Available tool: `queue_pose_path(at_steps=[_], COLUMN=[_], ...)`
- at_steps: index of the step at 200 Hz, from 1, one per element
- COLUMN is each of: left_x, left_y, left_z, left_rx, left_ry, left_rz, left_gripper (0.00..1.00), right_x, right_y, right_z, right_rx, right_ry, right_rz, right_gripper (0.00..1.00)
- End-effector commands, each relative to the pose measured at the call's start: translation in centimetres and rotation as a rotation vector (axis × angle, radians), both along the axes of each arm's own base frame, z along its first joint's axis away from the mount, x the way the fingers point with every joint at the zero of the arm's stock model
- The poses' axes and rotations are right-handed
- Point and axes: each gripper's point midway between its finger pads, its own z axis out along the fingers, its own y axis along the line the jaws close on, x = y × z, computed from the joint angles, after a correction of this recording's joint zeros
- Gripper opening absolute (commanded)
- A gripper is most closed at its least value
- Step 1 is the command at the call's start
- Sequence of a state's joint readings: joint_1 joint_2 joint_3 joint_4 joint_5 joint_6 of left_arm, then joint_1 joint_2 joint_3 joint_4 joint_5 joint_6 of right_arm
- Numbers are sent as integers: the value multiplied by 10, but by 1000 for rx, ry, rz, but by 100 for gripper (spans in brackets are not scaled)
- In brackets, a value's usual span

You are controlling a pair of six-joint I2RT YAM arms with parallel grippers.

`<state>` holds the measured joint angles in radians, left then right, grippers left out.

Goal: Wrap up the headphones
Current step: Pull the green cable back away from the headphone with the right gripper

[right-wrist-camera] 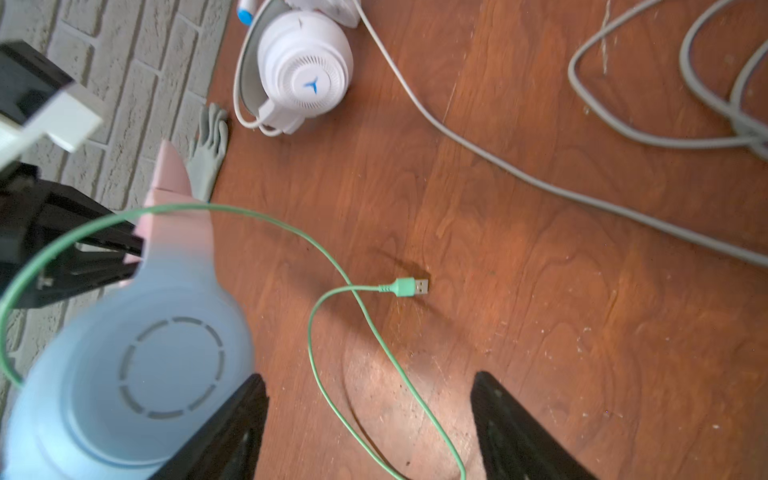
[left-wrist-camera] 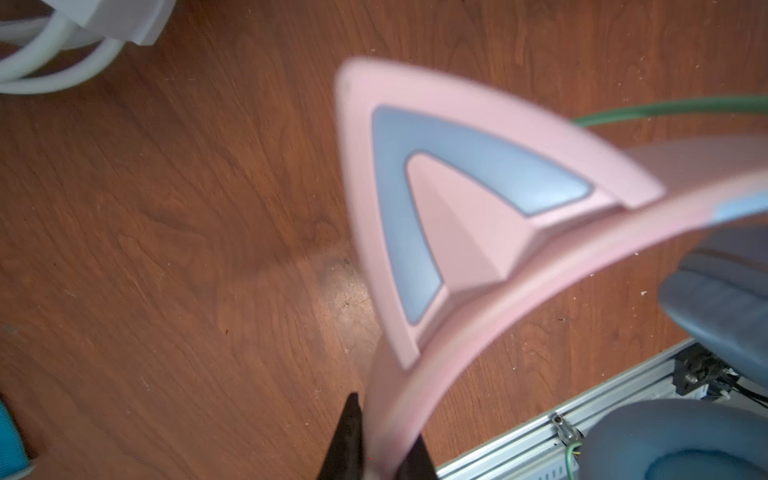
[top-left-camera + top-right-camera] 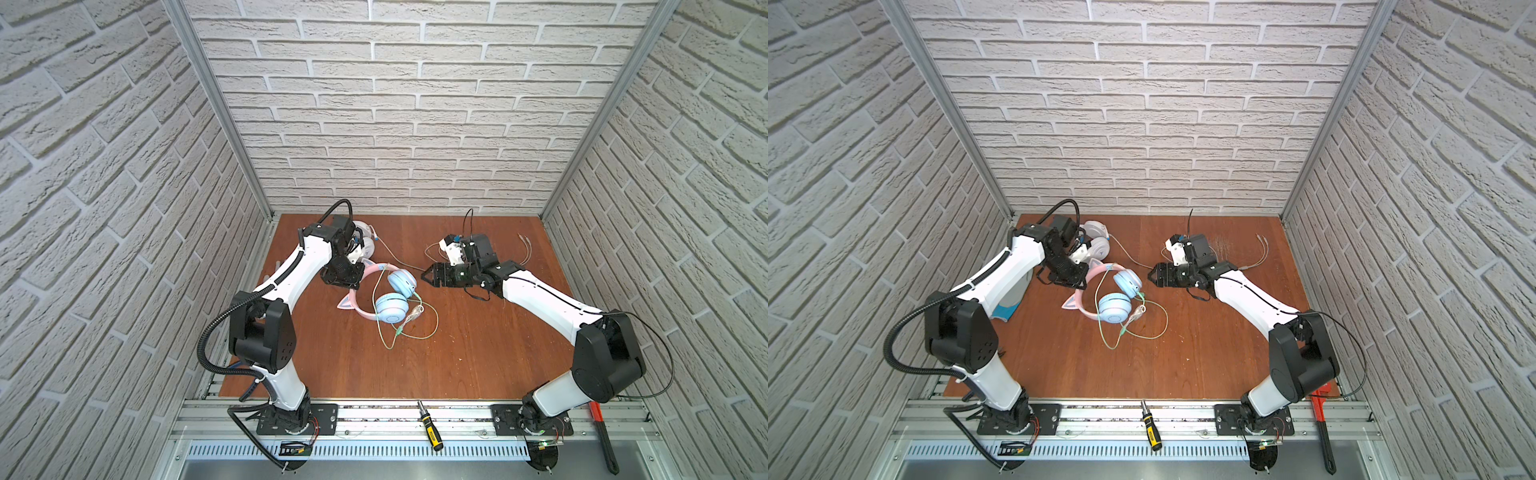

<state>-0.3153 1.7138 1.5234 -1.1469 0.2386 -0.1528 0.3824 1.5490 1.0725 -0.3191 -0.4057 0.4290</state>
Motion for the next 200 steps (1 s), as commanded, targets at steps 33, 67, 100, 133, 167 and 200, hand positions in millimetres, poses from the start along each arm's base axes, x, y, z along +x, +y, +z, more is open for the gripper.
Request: queue_pose_path(at_steps=[33,67,100,133,167,200], left_x=[-3,-2,-1,1,5,15], left_y=[-9,-10,-11,-13,-9,1], left_z=[24,20,19,23,26,36], left_rx=[-90,-97,-113,-138,-155,-200], left_ry=[-23,-15,-14,-22,-30,-52], left_rz=[3,12,22,34,74,155], left_gripper=[0,0,0,0,0,0], right_x=[-40,-58,-67,-63,-61,-66], right_y=[-7,-7,4,16,15,-10], right_z=[-57,-80,-92,-102,-94,-68], right_rx=[13,32,53,98,77,-124], right_ry=[137,203,241,260,239,192], right_rz=[-9,-25,-6,-16,-4,59], right_gripper=[76,72,63,41,15,6])
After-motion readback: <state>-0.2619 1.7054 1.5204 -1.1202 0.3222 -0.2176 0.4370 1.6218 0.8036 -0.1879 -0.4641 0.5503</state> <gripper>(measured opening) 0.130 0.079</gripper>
